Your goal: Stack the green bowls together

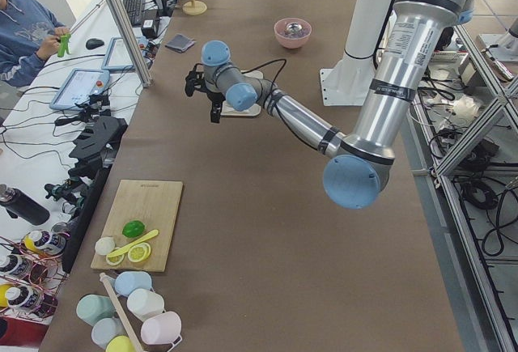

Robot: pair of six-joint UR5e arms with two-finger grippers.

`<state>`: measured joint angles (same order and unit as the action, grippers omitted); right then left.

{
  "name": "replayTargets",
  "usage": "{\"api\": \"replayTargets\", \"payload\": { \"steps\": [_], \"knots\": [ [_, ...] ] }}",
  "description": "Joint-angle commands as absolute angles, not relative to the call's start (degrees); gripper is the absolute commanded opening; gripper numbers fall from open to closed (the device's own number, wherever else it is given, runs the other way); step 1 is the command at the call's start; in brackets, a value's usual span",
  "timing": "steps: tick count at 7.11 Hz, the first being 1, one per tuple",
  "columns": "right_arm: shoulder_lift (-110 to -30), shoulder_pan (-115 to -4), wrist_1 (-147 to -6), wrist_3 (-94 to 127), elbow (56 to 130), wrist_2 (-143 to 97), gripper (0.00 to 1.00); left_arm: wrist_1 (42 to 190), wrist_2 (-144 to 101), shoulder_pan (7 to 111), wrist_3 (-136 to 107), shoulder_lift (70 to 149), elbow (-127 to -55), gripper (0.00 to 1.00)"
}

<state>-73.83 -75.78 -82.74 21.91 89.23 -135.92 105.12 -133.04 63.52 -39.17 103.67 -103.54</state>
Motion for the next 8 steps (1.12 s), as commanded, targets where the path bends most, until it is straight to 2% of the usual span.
{"api": "replayTargets", "payload": {
  "steps": [1,3,5,7,8],
  "knots": [
    [-78.11,-83.12,-88.58,3.76,88.60,-134.65,1.00,104.94,-135.78,71.77,-19.49,93.55,-103.62,0.98],
    [-82.33,-88.31,-88.86,-2.96,88.42,-134.38,1.00,101.54,-136.23,77.93,-8.76,88.62,-103.36,0.98],
    [-85.68,-90.78,-88.86,-6.67,88.16,-133.95,1.00,91.02,-135.80,85.30,5.98,86.85,-103.01,0.98],
    [-86.13,-90.88,-88.77,-6.94,88.07,-132.28,1.00,90.00,-135.70,89.11,8.88,83.78,-101.44,0.98],
    [-85.96,-90.88,-88.77,-6.94,88.15,-132.19,1.00,88.61,-135.70,91.82,8.79,83.67,-98.38,0.98]
  ]
}}
